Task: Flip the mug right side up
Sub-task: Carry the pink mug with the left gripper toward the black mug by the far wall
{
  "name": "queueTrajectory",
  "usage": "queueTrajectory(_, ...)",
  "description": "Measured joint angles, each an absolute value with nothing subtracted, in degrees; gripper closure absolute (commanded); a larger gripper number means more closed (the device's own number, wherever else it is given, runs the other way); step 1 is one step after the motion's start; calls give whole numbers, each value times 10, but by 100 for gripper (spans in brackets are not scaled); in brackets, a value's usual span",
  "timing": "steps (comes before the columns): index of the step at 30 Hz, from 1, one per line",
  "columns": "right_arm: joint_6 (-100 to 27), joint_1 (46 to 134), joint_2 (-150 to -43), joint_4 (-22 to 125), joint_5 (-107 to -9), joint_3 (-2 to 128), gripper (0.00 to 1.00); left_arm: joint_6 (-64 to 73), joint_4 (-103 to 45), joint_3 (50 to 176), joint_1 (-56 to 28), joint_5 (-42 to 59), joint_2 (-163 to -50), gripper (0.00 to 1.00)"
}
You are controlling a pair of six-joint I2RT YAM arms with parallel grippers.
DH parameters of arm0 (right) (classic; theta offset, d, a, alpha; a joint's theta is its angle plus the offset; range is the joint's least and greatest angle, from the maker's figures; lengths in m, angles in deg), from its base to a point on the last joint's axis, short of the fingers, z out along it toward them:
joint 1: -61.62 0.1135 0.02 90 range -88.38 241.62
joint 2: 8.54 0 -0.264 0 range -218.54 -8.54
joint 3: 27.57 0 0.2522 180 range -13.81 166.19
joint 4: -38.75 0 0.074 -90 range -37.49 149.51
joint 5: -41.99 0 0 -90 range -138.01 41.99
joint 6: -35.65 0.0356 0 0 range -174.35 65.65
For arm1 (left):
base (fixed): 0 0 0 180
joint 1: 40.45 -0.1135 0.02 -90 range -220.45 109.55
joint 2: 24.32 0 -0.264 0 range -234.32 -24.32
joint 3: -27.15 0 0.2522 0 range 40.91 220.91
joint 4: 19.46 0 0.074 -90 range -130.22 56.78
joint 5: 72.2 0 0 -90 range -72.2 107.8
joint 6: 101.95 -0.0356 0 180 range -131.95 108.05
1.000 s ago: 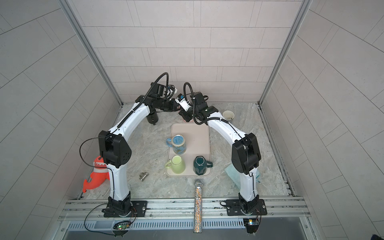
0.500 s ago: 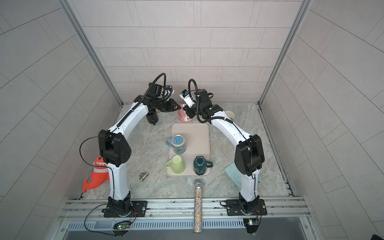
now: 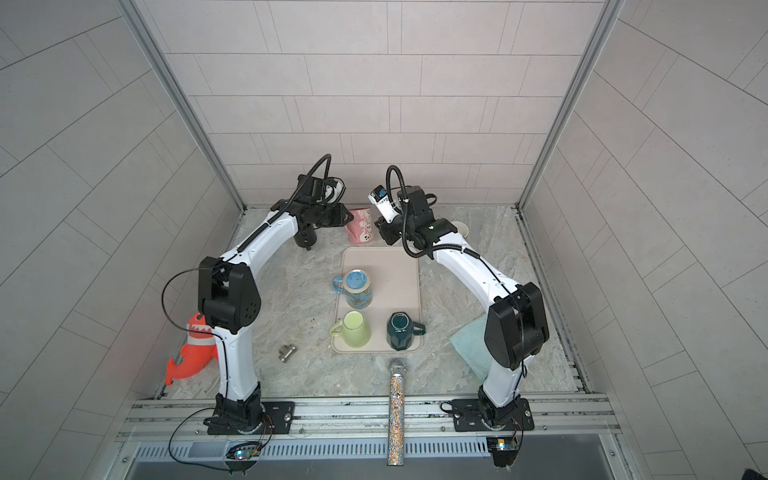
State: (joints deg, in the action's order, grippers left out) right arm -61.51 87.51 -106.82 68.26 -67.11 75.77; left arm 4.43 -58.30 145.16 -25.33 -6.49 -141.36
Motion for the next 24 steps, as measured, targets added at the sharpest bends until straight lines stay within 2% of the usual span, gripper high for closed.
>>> queueTrajectory(13,-598,869,-1036,659,-661,716,81,36,-407,1321,-256,31,-1375,100)
queueTrajectory(24,-586,864,-1036,638,-662,693,81,36,-188,1144,-258,88,-1325,100)
